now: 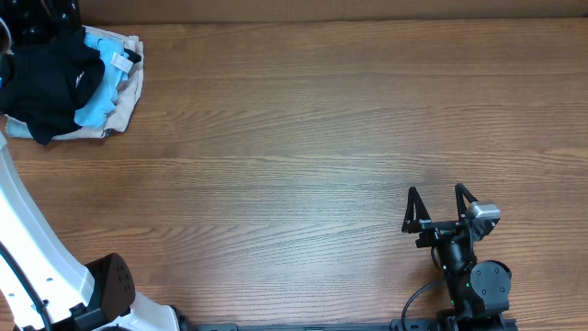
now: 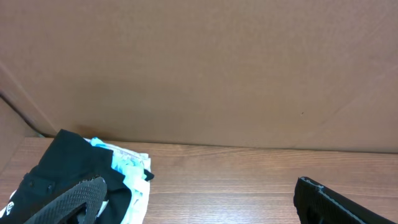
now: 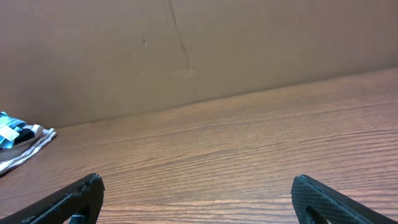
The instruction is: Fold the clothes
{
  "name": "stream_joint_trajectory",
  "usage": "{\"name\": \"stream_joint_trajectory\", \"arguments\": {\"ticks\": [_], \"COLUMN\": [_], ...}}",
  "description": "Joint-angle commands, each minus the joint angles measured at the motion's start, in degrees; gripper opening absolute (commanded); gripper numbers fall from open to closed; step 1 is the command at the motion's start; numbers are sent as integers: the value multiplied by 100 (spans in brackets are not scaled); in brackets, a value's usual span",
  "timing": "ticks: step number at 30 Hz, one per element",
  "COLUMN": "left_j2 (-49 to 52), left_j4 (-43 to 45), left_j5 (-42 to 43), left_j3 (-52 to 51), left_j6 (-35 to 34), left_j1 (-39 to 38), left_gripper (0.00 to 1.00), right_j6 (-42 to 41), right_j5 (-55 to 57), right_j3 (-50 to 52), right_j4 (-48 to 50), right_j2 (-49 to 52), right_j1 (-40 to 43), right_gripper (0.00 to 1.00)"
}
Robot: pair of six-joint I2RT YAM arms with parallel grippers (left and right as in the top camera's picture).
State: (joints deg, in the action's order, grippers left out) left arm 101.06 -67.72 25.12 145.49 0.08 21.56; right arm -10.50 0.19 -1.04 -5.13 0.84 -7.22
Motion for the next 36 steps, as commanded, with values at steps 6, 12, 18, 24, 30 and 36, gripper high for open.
{"name": "stream_joint_trajectory", "arguments": {"ticks": [6, 12, 18, 24, 30, 36], "left_j2": [-2, -162, -1152, -2437, -3696, -4868], "left_j4": [2, -127, -278, -297, -262, 22], "left_j5": [7, -2, -2, -2, -48, -411], "left_j3": [-15, -17, -951, -2387, -3891, -5259], "left_j6": [-50, -50, -50, -50, 17, 164], "left_j1": [-24, -24, -28, -92, -739, -1115], "left_gripper": [100, 100, 100, 100, 100, 100], "right_j6": [28, 28, 28, 28, 28, 28], "right_j5": [-26, -26, -26, -26, -26, -26], "right_j3": [57, 55, 57, 55, 55, 55], "right_j4": [37, 37, 37, 37, 37, 37], "right_j2": [-68, -68, -68, -68, -68, -68], "right_j1": [-28, -28, -28, -28, -28, -28], "right_gripper": [100, 100, 100, 100, 100, 100]}}
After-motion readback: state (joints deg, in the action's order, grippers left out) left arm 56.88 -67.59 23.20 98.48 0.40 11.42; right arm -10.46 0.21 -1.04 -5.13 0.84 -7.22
